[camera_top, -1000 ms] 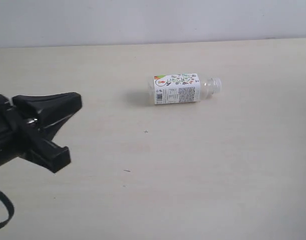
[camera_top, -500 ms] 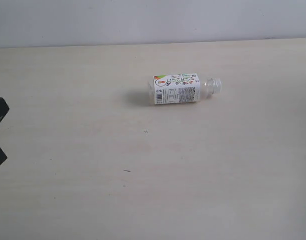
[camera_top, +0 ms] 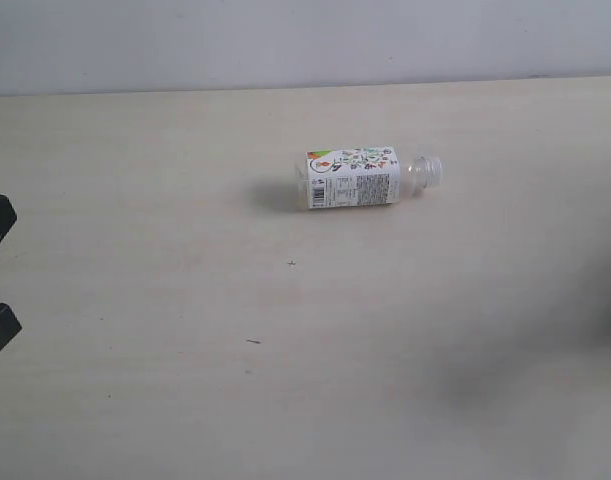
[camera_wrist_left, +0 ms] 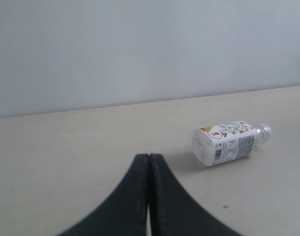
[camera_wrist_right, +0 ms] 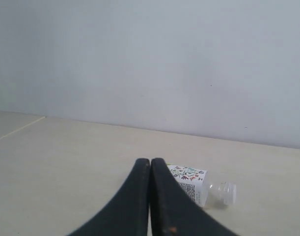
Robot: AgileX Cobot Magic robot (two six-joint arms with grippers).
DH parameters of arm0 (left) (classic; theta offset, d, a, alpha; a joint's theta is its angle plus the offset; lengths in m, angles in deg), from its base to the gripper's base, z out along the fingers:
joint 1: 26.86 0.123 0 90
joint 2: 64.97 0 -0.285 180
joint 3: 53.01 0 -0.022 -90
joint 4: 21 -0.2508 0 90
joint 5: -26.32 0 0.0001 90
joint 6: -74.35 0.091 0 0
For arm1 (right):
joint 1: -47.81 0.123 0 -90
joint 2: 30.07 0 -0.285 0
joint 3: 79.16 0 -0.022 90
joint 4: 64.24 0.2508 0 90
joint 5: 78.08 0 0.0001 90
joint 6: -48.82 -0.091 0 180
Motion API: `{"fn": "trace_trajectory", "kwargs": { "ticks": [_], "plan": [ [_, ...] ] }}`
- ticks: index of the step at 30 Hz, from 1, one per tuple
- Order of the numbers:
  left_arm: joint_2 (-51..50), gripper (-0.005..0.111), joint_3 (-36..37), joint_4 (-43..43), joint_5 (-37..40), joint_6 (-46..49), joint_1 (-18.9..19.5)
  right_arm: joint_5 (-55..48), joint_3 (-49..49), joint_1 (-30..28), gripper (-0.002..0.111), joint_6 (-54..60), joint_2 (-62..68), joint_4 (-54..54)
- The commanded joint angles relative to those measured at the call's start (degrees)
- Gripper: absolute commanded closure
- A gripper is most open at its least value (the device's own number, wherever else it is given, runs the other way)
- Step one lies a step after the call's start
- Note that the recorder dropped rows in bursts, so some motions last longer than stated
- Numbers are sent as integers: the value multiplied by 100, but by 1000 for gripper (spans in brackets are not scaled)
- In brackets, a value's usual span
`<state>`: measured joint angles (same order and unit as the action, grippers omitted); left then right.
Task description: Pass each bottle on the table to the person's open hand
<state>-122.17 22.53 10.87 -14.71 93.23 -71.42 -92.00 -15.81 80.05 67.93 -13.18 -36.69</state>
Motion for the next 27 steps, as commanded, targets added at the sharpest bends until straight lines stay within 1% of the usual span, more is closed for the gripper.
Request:
{"fn": "trace_trajectory", "kwargs": {
  "ticks": [1,9,14,22,27],
  "plan": [
    [33,107,30,7,-47,22,16,182,24,-25,108,66,-27,-30],
    [33,107,30,7,-47,22,16,222,24,-25,108,66,-27,231],
    [33,107,30,7,-47,22,16,478,24,-25,108,66,-27,261],
    [33,107,30,7,-47,22,16,1496,24,-25,108,-138,111,251],
    [33,107,30,7,-47,22,16,2464,-243,-25,108,-147,1001,545]
  ]
}}
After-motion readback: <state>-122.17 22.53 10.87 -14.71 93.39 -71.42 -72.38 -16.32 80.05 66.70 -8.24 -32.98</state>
